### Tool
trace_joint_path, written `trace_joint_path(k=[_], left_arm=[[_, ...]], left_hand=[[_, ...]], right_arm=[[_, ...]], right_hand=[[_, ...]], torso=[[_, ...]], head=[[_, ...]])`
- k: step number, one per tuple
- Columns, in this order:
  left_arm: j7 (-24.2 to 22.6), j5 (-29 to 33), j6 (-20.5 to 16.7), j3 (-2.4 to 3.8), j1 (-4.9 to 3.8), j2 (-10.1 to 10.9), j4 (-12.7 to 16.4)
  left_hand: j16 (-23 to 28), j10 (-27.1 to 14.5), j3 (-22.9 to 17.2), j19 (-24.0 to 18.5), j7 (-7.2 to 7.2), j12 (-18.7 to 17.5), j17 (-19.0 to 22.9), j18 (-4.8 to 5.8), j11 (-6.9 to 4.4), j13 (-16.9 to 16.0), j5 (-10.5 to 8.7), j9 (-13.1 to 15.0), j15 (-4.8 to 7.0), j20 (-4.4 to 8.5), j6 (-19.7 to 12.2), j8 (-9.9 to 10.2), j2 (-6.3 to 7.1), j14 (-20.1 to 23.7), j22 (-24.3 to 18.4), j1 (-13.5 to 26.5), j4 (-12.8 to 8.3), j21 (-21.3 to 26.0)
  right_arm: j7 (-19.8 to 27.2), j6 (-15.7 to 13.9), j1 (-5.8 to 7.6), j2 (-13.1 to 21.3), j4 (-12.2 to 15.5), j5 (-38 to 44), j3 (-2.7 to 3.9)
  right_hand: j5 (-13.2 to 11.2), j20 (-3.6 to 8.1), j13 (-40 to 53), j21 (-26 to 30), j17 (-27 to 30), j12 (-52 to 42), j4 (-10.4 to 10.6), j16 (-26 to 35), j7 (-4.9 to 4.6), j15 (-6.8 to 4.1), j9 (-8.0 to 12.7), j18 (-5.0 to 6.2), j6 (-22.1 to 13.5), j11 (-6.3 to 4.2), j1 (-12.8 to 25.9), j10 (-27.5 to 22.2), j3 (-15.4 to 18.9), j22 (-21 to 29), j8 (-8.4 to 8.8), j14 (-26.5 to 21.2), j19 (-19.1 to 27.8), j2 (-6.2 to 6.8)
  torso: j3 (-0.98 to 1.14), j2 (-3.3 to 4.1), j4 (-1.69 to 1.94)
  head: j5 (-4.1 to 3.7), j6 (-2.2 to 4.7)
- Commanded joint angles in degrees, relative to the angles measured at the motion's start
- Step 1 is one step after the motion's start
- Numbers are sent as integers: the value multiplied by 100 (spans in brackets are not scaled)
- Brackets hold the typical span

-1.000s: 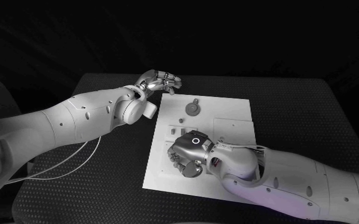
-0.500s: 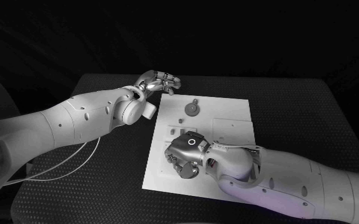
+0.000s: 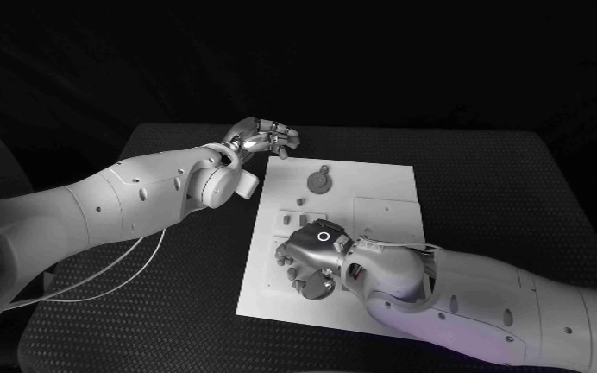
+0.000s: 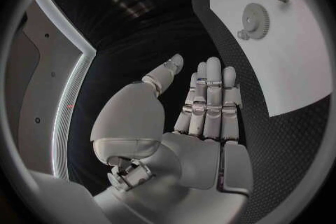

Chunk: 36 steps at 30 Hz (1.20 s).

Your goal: Assemble the parts on the task board

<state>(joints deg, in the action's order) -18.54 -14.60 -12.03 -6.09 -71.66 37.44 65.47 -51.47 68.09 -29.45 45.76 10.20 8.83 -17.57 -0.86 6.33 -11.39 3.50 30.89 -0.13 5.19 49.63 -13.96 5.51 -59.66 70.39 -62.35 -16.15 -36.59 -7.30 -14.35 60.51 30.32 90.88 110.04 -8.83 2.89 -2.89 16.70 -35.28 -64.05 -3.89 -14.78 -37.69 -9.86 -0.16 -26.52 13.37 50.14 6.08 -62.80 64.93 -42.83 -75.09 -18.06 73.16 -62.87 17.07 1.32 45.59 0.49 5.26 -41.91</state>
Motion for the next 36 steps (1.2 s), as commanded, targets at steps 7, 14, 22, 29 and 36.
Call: trace_joint_path(k=[7,14,22,29,36], left_arm=[[-35,29,80,3,-4,-5,3],[-36,29,77,3,-4,7,-18],[-42,29,84,2,-3,19,-32],[-47,42,85,-5,16,13,-72],[-46,55,110,-21,83,-34,-113]], left_hand=[[41,-39,46,50,-3,-28,-11,-71,-13,9,-12,-8,-30,3,-48,13,-12,-12,11,53,2,25],[43,-40,45,50,-3,-28,-13,-71,-13,9,-12,-8,-30,3,-47,11,-13,-13,12,51,1,26],[44,-39,46,51,-4,-27,-16,-71,-13,9,-13,-8,-30,3,-46,10,-14,-14,14,53,2,28],[46,-34,48,53,-5,-23,-21,-71,-15,8,-13,-7,-30,2,-42,6,-18,-15,16,58,6,30],[47,-31,49,54,-6,-21,-24,-71,-16,7,-13,-6,-30,2,-41,4,-20,-16,18,61,7,31]], right_arm=[[1,-576,24,188,149,-168,-2],[192,-839,192,563,429,-742,106],[371,-523,626,1315,571,-2920,379],[-73,433,1033,1851,467,-4353,383],[-878,1304,1060,2246,339,-5547,295]], right_hand=[[-12,-20,-47,-90,-29,-3,-127,-142,-41,41,-5,163,-164,65,148,-189,284,-116,33,-124,92,15],[-10,-13,-62,-146,-29,-22,-143,-234,-53,53,-27,163,-210,77,222,-237,425,-113,18,-148,106,17],[-13,3,33,-236,10,-207,134,-350,13,-29,-82,163,-72,-14,337,67,345,-110,-94,-143,98,-1],[-9,21,601,-376,45,-856,588,-526,16,-233,-91,163,-116,-240,494,639,383,-116,-82,-130,60,-107],[-14,235,3505,-1150,-254,-3938,1108,-1585,128,-388,-293,163,-145,-387,650,-601,559,-132,-131,-210,-3,-223]], torso=[[-2,0,5],[-1,-3,1],[3,-13,-12],[13,-42,-49],[28,-96,-97]], head=[[-27,6],[-76,58],[-185,152],[-276,183],[-401,162]])
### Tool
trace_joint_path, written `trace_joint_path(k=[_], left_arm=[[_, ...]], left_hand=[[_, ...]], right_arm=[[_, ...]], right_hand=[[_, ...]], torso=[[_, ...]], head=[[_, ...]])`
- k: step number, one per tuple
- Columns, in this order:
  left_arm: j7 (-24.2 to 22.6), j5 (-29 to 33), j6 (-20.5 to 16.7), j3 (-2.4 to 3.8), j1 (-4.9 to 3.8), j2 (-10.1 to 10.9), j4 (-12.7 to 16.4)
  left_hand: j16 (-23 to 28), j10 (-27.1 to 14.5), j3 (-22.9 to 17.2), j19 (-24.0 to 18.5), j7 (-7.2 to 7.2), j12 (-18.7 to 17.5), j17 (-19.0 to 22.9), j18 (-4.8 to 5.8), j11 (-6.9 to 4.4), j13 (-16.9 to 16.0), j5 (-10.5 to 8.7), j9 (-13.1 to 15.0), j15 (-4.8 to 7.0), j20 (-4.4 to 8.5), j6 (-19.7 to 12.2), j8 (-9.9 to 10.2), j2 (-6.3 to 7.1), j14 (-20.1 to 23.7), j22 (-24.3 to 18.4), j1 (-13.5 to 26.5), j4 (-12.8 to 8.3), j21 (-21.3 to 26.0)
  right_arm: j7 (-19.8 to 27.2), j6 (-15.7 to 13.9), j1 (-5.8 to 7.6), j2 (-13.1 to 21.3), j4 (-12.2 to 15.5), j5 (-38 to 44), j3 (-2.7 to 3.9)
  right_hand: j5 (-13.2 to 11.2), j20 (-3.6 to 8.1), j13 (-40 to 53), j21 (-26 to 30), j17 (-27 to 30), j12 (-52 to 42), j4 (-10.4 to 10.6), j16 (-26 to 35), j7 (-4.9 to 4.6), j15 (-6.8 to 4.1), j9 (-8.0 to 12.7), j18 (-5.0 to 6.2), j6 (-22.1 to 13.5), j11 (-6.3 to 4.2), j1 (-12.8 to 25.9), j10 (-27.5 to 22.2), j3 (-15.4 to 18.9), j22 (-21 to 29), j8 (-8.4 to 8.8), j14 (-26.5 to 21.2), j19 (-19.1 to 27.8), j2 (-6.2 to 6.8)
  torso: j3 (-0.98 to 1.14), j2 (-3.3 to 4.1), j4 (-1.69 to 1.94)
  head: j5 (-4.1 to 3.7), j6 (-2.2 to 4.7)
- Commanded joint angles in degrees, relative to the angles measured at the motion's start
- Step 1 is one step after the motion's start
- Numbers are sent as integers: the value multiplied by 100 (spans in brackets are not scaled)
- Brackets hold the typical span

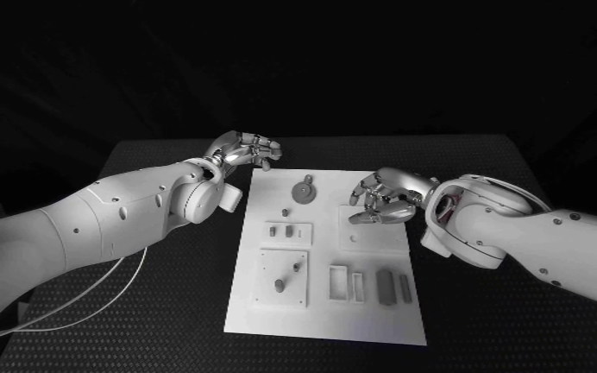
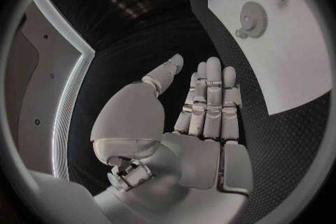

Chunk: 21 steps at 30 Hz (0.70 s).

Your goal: Assemble the parts on the task board

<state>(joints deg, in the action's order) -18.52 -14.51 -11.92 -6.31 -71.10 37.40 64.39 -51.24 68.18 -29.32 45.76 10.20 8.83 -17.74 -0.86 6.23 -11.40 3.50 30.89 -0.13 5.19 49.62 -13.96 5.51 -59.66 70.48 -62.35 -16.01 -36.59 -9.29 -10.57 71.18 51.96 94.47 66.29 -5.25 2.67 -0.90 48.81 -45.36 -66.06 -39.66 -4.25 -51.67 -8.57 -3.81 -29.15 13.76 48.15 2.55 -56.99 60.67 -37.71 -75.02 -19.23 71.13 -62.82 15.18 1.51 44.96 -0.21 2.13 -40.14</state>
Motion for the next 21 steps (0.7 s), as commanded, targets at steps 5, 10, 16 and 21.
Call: trace_joint_path(k=[5,10,16,21], left_arm=[[-53,46,110,0,54,-53,-30],[-58,47,115,-2,65,-50,-36],[-60,53,118,-8,98,-5,-1],[-60,53,122,-22,119,36,51]], left_hand=[[26,-40,37,54,-6,-20,-9,-70,-6,7,-13,-7,-30,2,-41,3,-21,-16,10,64,-4,32],[27,-39,38,55,-6,-20,-10,-70,-6,7,-13,-7,-30,2,-41,3,-24,-17,11,66,-3,32],[27,-39,40,55,-6,-19,-12,-70,-7,7,-14,-7,-29,2,-42,2,-24,-17,12,69,-3,33],[28,-38,42,56,-6,-18,-14,-69,-7,7,-14,-7,-29,2,-42,2,-25,-18,13,73,-1,33]], right_arm=[[-1148,1234,-8,297,34,-1229,-191],[-1646,1586,-8,509,135,-1340,-335],[-1884,1700,-9,703,375,-1335,-447],[-2033,1668,-9,800,535,-1196,-483]], right_hand=[[16,82,705,-335,-261,-950,148,-589,53,-67,-69,124,131,-87,282,-53,250,-140,-45,85,-77,-121],[11,239,1318,-616,-550,-1779,338,-1094,168,-177,-128,124,377,-205,518,76,298,-132,-134,217,-281,-343],[13,342,1668,-855,-676,-2234,382,-1350,250,-259,-172,124,575,-286,663,172,249,-120,-175,294,-381,-437],[12,361,1764,-940,-767,-2352,399,-1518,276,-279,-188,124,656,-310,770,230,220,-110,-181,393,-409,-474]], torso=[[9,-70,-55],[8,-104,-72],[13,-119,-86],[6,-116,-84]], head=[[-124,-63],[-167,-97],[-200,-145],[-221,-169]])
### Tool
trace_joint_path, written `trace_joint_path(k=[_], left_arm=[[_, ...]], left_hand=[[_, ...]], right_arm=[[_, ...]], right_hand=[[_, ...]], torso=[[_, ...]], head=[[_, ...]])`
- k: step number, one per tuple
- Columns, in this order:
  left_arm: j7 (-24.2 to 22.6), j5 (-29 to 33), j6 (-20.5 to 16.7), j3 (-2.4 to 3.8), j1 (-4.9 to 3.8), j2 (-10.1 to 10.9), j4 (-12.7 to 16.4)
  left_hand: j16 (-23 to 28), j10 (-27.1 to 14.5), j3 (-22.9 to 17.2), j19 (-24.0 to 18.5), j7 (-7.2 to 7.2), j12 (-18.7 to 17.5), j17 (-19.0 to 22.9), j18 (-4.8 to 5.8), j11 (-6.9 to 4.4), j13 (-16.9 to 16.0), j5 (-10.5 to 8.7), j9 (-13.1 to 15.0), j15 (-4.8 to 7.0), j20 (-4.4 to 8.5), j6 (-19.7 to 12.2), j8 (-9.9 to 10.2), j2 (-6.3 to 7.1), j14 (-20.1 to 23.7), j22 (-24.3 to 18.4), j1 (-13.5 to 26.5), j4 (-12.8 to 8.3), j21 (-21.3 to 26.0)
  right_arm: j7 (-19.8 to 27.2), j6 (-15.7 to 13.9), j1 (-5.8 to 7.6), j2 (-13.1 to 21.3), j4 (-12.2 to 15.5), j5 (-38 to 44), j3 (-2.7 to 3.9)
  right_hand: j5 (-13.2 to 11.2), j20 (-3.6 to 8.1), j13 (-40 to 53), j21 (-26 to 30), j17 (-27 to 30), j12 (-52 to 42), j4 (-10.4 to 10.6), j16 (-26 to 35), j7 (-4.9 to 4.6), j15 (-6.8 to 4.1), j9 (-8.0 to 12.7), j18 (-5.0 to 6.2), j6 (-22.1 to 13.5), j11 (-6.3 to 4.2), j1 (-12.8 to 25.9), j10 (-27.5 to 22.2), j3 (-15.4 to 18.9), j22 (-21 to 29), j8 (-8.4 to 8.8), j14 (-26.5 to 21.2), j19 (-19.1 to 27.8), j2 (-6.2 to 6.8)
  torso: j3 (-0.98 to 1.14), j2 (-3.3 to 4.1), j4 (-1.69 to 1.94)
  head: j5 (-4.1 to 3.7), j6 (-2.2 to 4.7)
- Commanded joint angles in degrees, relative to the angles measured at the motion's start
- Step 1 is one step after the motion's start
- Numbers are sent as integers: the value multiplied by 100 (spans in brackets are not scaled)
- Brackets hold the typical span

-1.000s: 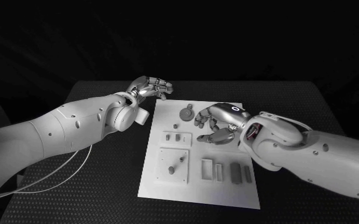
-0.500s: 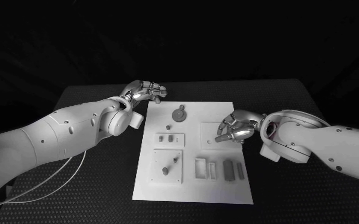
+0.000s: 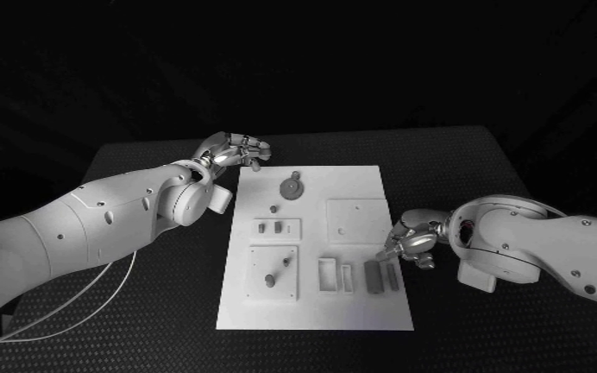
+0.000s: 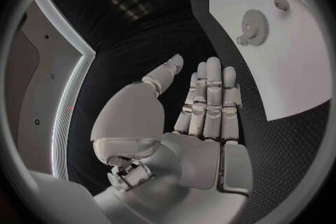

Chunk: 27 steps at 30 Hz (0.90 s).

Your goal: Assemble the parts on the task board

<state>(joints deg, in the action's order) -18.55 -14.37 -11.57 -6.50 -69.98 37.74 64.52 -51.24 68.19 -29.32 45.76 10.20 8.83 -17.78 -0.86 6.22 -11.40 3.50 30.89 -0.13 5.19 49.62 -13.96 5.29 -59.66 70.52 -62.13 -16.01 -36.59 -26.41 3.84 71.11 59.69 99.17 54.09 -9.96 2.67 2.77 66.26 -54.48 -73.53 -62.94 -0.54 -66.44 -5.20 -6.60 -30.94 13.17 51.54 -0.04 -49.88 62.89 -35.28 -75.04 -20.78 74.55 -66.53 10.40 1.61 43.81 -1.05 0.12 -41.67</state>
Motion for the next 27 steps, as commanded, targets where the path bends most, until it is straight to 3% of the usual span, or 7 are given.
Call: trace_joint_path(k=[1,11,20,27], left_arm=[[-56,39,88,-6,11,14,51],[-59,46,102,-25,28,40,93],[-56,56,109,-32,29,43,99],[-55,57,115,-34,30,54,108]], left_hand=[[28,-39,43,56,-6,-18,-10,-70,-6,7,-14,-7,-29,2,-43,2,-3,-18,9,52,-1,34],[30,-39,48,56,-5,-17,-14,-70,-6,7,-14,-8,-29,2,-43,1,-2,-18,12,61,1,35],[33,-40,51,57,-5,-17,-17,-69,-6,7,-14,-8,-29,1,-45,0,-4,-18,14,69,3,37],[35,-41,53,56,-5,-17,-19,-69,-6,7,-13,-9,-29,2,-47,1,-6,-17,16,73,3,38]], right_arm=[[-343,207,-2,38,93,39,-26],[-411,42,-4,29,239,169,-70],[-547,184,-8,-56,115,154,-93],[-537,180,-23,-183,102,172,-117]], right_hand=[[12,-3,32,-42,-38,-39,33,-74,-54,-6,-15,183,342,-58,85,19,-26,-106,-33,70,-43,5],[12,11,77,-124,-129,-83,73,-251,-20,-32,-37,183,443,-90,254,83,-65,-95,-41,197,-78,5],[12,12,86,-153,-134,-82,95,-278,-14,-37,-41,183,460,-96,333,103,-93,-89,-28,221,-84,16],[12,11,89,-159,-130,-76,93,-276,-16,-36,-40,183,455,-95,357,99,-102,-87,-18,216,-76,16]], torso=[[-5,-3,-1],[-17,7,15],[-27,9,4],[-17,9,7]], head=[[-24,-21],[-31,-46],[-5,-67],[7,-78]])
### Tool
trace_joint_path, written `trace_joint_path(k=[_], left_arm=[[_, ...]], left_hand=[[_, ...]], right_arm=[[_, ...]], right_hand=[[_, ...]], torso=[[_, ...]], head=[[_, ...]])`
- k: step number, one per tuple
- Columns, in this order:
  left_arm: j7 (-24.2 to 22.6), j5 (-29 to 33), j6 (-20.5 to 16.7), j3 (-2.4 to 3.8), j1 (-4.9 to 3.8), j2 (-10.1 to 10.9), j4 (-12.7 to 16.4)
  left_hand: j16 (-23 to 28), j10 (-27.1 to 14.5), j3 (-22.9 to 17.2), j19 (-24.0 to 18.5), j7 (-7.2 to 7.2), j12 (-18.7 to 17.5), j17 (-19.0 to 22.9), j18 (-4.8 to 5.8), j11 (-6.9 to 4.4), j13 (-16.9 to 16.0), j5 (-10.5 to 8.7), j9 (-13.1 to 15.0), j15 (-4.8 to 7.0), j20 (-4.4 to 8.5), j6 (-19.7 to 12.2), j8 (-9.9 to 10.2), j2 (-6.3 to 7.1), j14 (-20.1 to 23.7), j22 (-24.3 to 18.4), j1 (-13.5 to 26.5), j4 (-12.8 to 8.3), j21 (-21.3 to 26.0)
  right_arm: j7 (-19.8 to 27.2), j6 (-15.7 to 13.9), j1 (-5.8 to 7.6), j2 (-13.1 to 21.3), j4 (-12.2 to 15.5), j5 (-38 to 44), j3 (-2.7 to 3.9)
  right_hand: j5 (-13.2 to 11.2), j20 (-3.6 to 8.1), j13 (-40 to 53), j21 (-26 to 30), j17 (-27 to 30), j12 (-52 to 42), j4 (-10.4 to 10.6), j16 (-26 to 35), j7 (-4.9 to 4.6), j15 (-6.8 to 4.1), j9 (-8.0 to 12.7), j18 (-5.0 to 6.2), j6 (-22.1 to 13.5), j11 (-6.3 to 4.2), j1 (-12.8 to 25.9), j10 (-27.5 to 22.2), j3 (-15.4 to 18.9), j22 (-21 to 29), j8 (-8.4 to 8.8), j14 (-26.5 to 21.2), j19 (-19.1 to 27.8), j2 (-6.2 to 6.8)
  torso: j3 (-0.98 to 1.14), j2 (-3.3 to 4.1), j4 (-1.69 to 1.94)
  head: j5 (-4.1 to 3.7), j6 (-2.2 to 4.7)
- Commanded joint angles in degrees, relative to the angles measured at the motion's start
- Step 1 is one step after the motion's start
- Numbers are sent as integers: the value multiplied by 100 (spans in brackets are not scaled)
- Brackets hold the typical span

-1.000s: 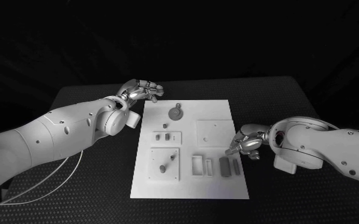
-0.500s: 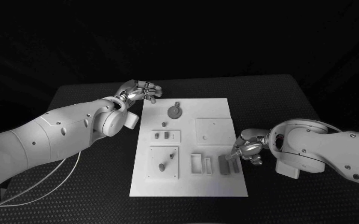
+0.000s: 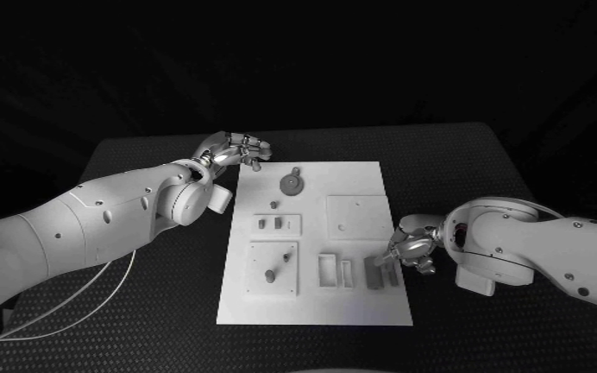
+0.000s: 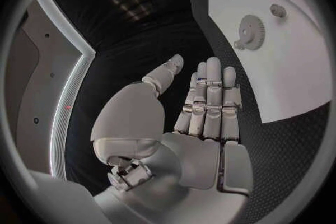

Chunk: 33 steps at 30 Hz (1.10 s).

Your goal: Assemble the parts on the task board

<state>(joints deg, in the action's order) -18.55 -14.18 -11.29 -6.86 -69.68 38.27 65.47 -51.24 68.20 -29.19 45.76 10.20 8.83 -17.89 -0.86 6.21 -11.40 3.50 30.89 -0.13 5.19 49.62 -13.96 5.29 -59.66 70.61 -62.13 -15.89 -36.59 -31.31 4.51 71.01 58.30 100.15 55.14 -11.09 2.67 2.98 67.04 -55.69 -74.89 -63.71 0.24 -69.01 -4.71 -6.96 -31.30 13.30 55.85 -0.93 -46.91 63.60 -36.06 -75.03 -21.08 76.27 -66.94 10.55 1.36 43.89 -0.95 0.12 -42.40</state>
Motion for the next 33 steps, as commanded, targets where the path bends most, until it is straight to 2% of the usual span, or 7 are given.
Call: trace_joint_path(k=[1,15,18,23,26,33], left_arm=[[-55,38,85,2,-1,0,13],[-57,45,94,1,-1,7,23],[-56,45,94,1,-1,10,26],[-54,48,93,1,-1,18,26],[-53,48,98,1,-1,22,31],[-46,49,103,1,-2,21,29]], left_hand=[[35,-42,40,56,-5,-17,-8,-69,-5,7,-13,-9,-29,2,-47,1,-6,-17,6,73,-9,39],[40,-44,44,56,-4,-17,-14,-69,-5,8,-13,-10,-30,2,-51,1,-11,-16,10,83,-8,42],[40,-44,44,56,-4,-17,-15,-69,-5,8,-13,-10,-29,2,-52,1,-12,-16,10,83,-8,43],[42,-44,45,56,-3,-17,-17,-69,-5,8,-13,-10,-29,2,-53,0,-14,-16,11,86,-8,45],[42,-44,46,56,-3,-16,-18,-69,-5,8,-13,-11,-29,2,-54,0,-15,-17,12,88,-7,45],[43,-44,47,57,-2,-16,-21,-69,-5,8,-13,-12,-29,2,-57,1,-20,-18,14,93,-5,47]], right_arm=[[-50,115,-15,-69,-3,85,-6],[-61,56,-198,-387,-128,340,-66],[-78,-65,-269,-469,-164,449,-76],[-62,-449,-334,-601,-206,521,-80],[-42,-590,-337,-637,-204,459,-80],[-76,-538,-337,-691,-211,376,-80]], right_hand=[[12,-11,10,-38,5,1,14,-20,-65,0,-4,170,24,-6,60,28,-24,-88,13,45,-34,1],[12,-16,23,-59,19,12,-39,-10,-74,7,-1,170,3,2,87,19,-49,-84,47,30,-15,87],[12,-18,27,-62,29,16,-44,0,-79,10,1,170,-10,7,99,13,-55,-81,60,19,-9,113],[12,-26,37,-61,67,32,-17,50,-97,25,9,170,-55,24,152,-11,-97,-69,102,-29,12,235],[13,-40,45,-65,82,37,78,67,-115,39,14,170,-92,41,327,-23,-15,-61,132,-50,18,361],[14,-29,66,-73,100,42,172,82,-124,48,3,170,-132,50,573,-45,235,-52,164,-87,47,415]], torso=[[8,1,-5],[1,1,-1],[0,-2,2],[0,-2,-5],[0,-2,-1],[-6,-1,-5]], head=[[13,-6],[35,-40],[34,-40],[52,-43],[56,-47],[56,-51]])
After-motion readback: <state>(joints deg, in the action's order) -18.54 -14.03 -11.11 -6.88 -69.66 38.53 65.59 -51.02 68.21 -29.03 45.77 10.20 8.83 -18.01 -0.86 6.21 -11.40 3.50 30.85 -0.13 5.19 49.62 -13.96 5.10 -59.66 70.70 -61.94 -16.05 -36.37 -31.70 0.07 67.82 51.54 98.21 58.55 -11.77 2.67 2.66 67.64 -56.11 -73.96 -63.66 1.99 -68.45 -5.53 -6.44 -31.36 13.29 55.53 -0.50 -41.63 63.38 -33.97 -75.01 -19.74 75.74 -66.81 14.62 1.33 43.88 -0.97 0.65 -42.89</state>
